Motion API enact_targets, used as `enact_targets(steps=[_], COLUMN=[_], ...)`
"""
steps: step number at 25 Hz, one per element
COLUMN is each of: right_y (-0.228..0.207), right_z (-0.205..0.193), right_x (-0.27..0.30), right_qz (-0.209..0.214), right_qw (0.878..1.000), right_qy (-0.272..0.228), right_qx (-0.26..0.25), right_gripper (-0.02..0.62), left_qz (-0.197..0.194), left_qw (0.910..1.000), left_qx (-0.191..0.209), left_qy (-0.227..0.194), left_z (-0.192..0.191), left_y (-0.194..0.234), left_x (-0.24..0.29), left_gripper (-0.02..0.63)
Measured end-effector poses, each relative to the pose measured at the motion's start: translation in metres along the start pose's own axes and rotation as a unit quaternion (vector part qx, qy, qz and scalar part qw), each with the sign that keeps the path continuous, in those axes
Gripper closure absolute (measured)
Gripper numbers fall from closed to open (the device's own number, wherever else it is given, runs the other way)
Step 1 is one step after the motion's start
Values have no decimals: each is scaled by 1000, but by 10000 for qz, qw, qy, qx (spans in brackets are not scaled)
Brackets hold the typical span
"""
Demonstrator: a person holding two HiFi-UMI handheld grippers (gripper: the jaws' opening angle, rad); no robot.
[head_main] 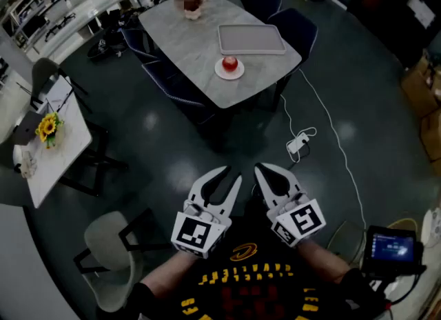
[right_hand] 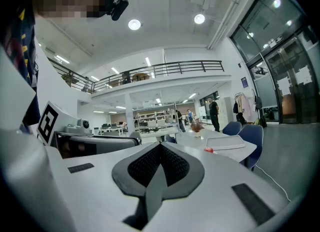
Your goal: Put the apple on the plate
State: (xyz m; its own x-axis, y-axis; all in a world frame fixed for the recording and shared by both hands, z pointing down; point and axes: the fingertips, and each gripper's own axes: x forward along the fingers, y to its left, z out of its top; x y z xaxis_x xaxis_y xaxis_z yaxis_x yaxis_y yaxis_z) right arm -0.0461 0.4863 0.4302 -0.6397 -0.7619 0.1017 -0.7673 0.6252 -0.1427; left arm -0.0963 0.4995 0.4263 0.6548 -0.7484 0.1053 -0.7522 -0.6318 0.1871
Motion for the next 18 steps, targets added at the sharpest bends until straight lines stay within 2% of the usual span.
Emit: enact_targets(steps=[9,18], right_y=[1,-52], right_z=[-2,-2], right_x=[-2,23], right_qz=[127,210], right_qw=[9999,9994], right_qy=[-38,98], right_qx=[98,265], right_gripper=[588,588], left_qz=[-12,210], left_qw=[10000,9997], left_qx=[16,-68], left_qy=[-15,73], left_z=[-2,-2], left_y=[-6,9], left_x=[5,57], left_gripper=[505,505])
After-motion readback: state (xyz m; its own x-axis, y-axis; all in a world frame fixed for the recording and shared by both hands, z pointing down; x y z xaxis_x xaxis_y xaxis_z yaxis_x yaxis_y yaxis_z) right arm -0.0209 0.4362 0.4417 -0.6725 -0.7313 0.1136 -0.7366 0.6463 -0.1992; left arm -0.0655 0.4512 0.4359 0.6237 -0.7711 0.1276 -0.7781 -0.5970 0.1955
